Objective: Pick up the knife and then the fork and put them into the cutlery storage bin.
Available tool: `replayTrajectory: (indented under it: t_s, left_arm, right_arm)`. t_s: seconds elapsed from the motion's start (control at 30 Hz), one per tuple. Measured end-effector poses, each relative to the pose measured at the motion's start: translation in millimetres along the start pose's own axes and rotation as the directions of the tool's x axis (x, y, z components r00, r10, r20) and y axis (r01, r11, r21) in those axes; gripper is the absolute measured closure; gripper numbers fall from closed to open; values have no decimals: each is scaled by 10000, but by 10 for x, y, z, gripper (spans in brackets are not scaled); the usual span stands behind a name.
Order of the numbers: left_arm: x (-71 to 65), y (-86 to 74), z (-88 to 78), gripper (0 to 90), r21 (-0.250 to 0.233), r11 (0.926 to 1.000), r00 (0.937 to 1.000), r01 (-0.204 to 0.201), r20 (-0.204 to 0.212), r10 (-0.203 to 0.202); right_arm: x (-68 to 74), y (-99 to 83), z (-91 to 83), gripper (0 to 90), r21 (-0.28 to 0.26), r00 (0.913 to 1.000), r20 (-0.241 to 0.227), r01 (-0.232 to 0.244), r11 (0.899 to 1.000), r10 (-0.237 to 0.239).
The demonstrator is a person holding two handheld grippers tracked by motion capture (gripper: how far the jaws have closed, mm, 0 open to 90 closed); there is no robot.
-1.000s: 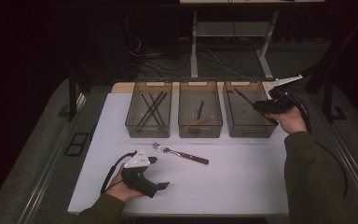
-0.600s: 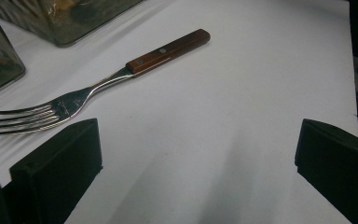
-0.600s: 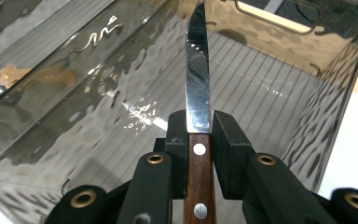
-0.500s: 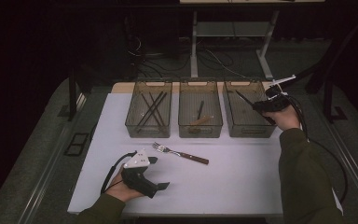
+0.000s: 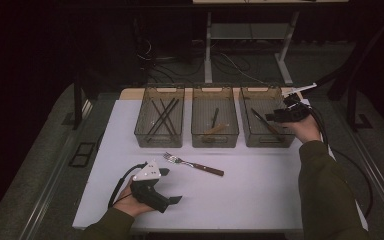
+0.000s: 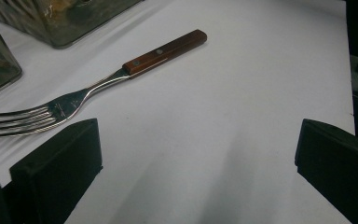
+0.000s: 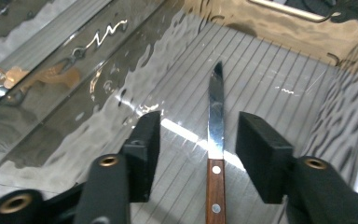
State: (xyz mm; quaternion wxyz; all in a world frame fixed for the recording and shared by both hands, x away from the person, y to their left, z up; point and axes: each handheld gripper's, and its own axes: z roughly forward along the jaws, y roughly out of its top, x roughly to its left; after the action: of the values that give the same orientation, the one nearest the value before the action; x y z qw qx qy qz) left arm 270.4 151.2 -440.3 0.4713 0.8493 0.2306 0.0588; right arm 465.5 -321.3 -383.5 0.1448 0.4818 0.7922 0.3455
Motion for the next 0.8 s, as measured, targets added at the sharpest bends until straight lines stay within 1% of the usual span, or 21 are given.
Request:
replayTrajectory:
  t_s: [0.1,0.17,0.27,0.3,0.37,0.4,0.53,0.67,0.7,0.73,0.8]
  left_arm:
    - [2,0,-1,0,3,10000,10000,-5,-23,5]
    - [2,0,-4,0,-9,10000,10000,-2,-22,2]
    - [5,0,-4,0,-12,10000,10000,1,-32,-1]
    - [4,1,-5,0,-10,10000,10000,6,-25,-6]
    - [3,3,-6,0,-46,10000,10000,22,-24,-22]
    - [3,3,-5,0,-58,10000,10000,22,-32,-23]
    - [8,3,-7,0,-88,10000,10000,12,-54,-13]
    - [10,3,-9,0,-95,10000,10000,16,-69,-17]
    - [10,3,-10,0,-95,10000,10000,9,-73,-10]
    - [10,3,-12,0,-100,9999,10000,18,-77,-19]
    - [11,3,-13,0,-102,9999,10000,11,-89,-12]
  right_arm:
    - [38,-14,-72,442,-277,9998,-192,-12,9996,6]
    - [97,-38,-127,426,-665,9989,-462,-13,9978,-18]
    - [216,-74,-212,395,-937,9979,-491,365,9949,-413]
    - [243,-87,-245,388,-1045,9964,-664,458,9935,-529]
    - [304,-112,-317,380,-1270,9947,-905,370,9912,-488]
    - [335,-124,-350,372,-1353,9937,-971,422,9899,-557]
    - [469,-175,-444,351,-1507,9868,-1274,800,9853,-996]
    - [604,-241,-481,338,-1548,9794,-1518,1095,9819,-1332]
    - [633,-261,-480,333,-1593,9773,-1642,1078,9813,-1340]
    - [658,-283,-479,332,-1670,9732,-1880,1014,9807,-1326]
    - [718,-328,-471,325,-1766,9687,-2055,1034,9788,-1394]
